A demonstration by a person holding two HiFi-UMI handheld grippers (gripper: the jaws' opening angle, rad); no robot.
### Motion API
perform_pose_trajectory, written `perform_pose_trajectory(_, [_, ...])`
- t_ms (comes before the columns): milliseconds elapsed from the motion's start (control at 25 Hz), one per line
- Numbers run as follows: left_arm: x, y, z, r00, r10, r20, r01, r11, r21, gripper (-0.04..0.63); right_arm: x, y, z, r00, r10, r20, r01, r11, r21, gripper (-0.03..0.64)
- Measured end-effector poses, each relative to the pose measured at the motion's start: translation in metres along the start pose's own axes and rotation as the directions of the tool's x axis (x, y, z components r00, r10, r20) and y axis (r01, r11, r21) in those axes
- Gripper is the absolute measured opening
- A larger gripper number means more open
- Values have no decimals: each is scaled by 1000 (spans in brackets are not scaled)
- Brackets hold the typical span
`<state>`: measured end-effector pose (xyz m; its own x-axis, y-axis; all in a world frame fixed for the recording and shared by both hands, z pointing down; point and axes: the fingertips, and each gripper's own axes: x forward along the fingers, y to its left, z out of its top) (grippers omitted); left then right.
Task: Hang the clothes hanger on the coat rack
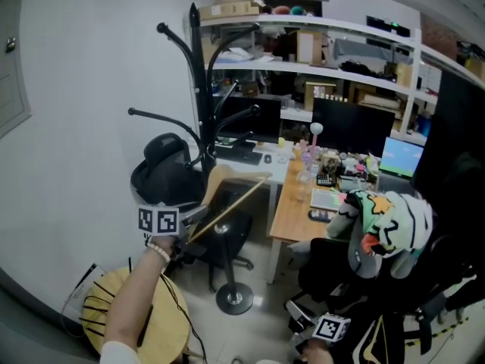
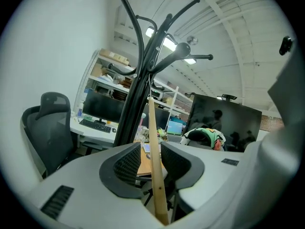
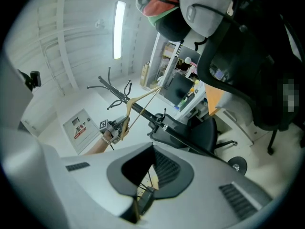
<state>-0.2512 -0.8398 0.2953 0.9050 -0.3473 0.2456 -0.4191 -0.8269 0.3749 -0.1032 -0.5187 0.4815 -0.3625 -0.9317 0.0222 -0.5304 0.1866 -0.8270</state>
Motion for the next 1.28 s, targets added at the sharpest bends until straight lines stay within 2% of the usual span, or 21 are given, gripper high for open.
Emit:
perform_pose_trajectory(80, [-4,2,3,1000,14,23,-14,1000,13,172,0,1,-1,1000,4,-7,-4,1000,-4,2])
perform_pose_trajectory(280, [-22,0,16,993,13,116,-13,1000,8,201,1,4,0,1000,12,-24,-13,1000,-10,1])
perform_pose_trajectory(400, [-48,-15,26,979,-15,201,18,1000,-10,202,5,9,7,999,34,-36,-35,999,-34,1])
perform_pose_trajectory(520, [-82,-37,38,956,-23,294,26,1000,-5,202,12,18,16,996,68,-52,-71,996,-58,0])
perform_pose_trajectory(640, [-119,-64,44,918,-33,396,38,999,-4,201,21,30,30,993,98,-64,-104,990,-94,1])
perform_pose_trajectory(800, [-156,-97,26,878,-19,479,49,997,-51,103,34,57,52,986,150,-74,-160,976,-149,0])
perform_pose_trajectory(880, [-172,-109,10,868,25,496,8,998,-64,32,40,75,57,976,197,-91,-210,963,-168,0])
perform_pose_trajectory(1000, [-188,-128,-16,856,93,509,-64,995,-73,3,44,95,61,963,238,-125,-259,946,-195,2])
perform_pose_trajectory(1120, [-197,-155,-46,850,137,509,-136,990,-39,0,39,108,56,955,248,-161,-279,936,-216,0])
perform_pose_trajectory(1200, [-199,-173,-70,847,192,495,-216,976,-9,0,33,117,50,949,256,-185,-297,924,-240,0])
perform_pose_trajectory(1280, [-198,-190,-93,839,238,489,-266,964,-14,0,28,126,44,942,266,-202,-315,911,-266,0])
